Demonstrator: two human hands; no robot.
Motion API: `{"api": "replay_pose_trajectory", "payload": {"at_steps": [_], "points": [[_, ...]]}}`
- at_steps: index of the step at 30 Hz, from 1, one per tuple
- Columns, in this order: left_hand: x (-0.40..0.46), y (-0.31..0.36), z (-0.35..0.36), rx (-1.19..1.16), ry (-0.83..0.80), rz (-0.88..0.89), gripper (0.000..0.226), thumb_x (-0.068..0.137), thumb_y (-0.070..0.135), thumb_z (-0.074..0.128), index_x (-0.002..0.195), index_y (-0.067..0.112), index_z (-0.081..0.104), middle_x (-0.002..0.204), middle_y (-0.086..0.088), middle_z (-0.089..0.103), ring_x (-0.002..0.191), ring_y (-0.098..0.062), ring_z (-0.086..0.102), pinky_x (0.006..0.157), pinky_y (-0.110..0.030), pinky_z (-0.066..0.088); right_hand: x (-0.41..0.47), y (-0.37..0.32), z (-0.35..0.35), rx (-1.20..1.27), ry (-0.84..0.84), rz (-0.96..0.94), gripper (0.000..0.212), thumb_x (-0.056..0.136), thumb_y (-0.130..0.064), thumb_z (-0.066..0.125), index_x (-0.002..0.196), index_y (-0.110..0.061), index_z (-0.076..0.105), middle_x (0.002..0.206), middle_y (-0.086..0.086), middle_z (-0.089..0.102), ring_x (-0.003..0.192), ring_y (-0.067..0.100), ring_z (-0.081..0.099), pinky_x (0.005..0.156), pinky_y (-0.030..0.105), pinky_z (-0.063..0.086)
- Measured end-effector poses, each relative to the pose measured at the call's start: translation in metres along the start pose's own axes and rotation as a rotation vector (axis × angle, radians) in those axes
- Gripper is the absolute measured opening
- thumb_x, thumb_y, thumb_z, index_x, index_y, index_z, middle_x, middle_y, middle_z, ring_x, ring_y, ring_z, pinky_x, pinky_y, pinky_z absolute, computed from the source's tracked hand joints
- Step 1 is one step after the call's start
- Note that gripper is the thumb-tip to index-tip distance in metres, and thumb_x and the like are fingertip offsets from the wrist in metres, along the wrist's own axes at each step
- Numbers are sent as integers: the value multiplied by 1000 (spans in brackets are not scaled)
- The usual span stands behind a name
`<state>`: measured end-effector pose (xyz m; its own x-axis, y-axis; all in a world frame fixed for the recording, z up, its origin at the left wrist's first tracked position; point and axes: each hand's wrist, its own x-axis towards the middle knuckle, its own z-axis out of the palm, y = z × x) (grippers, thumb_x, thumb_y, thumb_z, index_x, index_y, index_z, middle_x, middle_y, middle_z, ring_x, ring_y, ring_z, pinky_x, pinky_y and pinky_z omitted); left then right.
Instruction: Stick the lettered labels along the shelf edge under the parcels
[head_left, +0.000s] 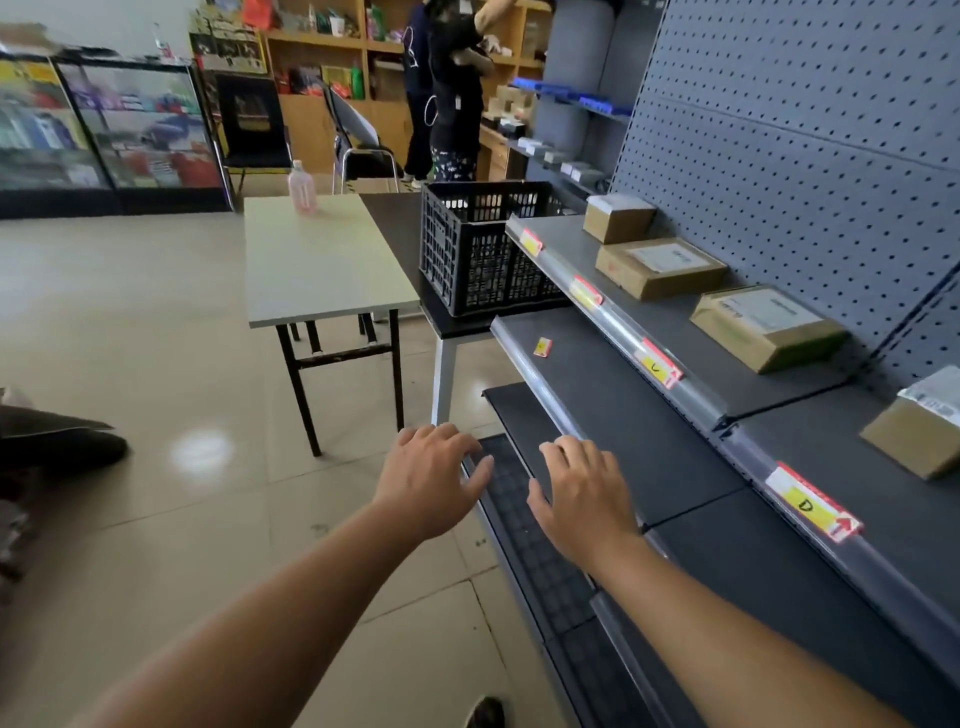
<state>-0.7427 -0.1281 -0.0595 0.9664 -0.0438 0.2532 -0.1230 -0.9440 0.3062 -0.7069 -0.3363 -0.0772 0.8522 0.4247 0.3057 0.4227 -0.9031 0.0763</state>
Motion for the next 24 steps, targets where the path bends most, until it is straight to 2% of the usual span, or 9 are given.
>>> {"api": "replay_pose_trajectory", "payload": {"at_steps": [5, 14, 24], "points": [[69, -20, 23, 12, -20, 10, 42, 97, 60, 36, 110, 34, 65, 108, 15, 64, 103, -8, 57, 98, -30, 38, 63, 18, 34, 3, 31, 19, 34, 88, -39, 62, 109, -12, 62, 102, 5, 62, 89, 25, 58, 75, 40, 51], [202, -56, 38, 53, -74, 12, 47, 96, 62, 32, 120, 35, 62, 119, 15, 62, 110, -7, 55, 105, -32, 37, 194, 57, 77, 26, 44, 46, 29, 88, -39, 61, 103, -14, 60, 98, 5, 60, 85, 26, 57, 72, 40, 49], [301, -111, 61, 23, -136, 42, 46, 97, 62, 32, 118, 35, 62, 120, 14, 63, 113, -8, 55, 104, -33, 37, 286, 61, 123, 52, -32, 115, 29, 90, -40, 59, 105, -15, 60, 100, 5, 60, 87, 26, 57, 75, 40, 49]]}}
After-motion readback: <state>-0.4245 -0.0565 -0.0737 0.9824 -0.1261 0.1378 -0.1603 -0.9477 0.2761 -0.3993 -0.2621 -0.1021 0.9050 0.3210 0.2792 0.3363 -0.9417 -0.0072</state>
